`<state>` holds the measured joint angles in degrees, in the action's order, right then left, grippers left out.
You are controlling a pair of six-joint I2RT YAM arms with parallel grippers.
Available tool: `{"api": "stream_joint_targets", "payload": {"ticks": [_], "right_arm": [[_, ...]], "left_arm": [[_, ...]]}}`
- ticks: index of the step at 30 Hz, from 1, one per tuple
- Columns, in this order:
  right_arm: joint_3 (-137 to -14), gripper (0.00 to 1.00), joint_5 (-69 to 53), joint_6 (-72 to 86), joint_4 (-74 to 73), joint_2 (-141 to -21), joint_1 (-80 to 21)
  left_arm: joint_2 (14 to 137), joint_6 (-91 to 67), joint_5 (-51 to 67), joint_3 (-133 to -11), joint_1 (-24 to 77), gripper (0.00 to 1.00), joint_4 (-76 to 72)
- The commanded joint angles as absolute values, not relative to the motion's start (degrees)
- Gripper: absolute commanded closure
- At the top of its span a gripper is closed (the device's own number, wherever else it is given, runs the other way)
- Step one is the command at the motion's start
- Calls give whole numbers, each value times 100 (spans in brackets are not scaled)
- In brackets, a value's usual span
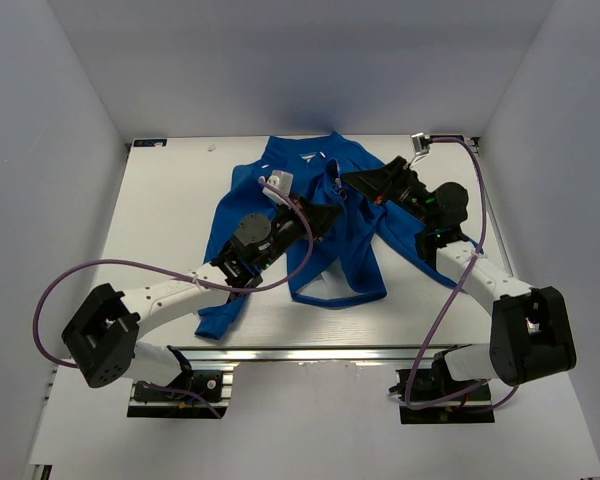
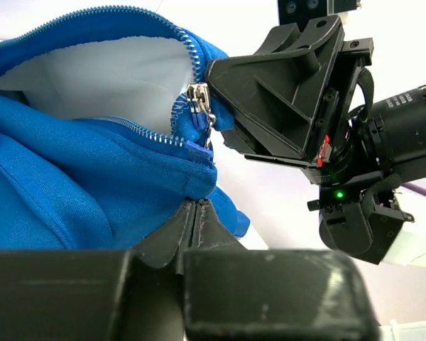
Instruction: Zip up the jacket
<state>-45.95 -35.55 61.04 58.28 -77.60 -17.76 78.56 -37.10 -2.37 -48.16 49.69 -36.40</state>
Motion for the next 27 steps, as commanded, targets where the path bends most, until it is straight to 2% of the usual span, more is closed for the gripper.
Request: {"api": "stream_joint_targets", "payload": {"ticks": [1, 3, 8, 12, 16, 18, 19, 22, 26, 27], "right_arm": [[-4588, 100, -3577, 5933, 6021, -7524, -1793], [-4562, 100, -3577, 5845, 5837, -7489, -1793], [-4404, 100, -2815, 5302, 4862, -7041, -1749], [-3850, 100, -1105, 4361, 3529, -5840, -1749], [-3534, 100, 472, 3911, 1106, -4810, -1749], [-3323, 100, 946, 3788, 417, -4301, -1740], [-3261, 100, 1080, 3840, -274, -4159, -1749], [-2805, 100, 1152, 3972, -790, -3622, -1749], [-2531, 100, 1081, 3824, -1553, -3226, -1749], [-2523, 100, 1090, 3780, -1660, -3217, -1740]], "left_arm": [[7744, -3726, -131, -4738, 5019, 95, -3648], [7691, -3718, -210, -4720, 5019, 100, -3551], [7603, -3604, -167, -4676, 5019, 100, -3305], [7524, -3384, 526, -4667, 5019, 100, -2710], [7646, -3112, 1247, -4790, 5019, 100, -1743], [7821, -3059, 1703, -4869, 5019, 100, -1207], [7883, -3024, 1896, -4878, 5027, 100, -1100], [8217, -2753, 2907, -4965, 5036, 100, -766], [8604, -2233, 3042, -5378, 5194, 100, 507], [8648, -2076, 2971, -5422, 5281, 94, 849]]}}
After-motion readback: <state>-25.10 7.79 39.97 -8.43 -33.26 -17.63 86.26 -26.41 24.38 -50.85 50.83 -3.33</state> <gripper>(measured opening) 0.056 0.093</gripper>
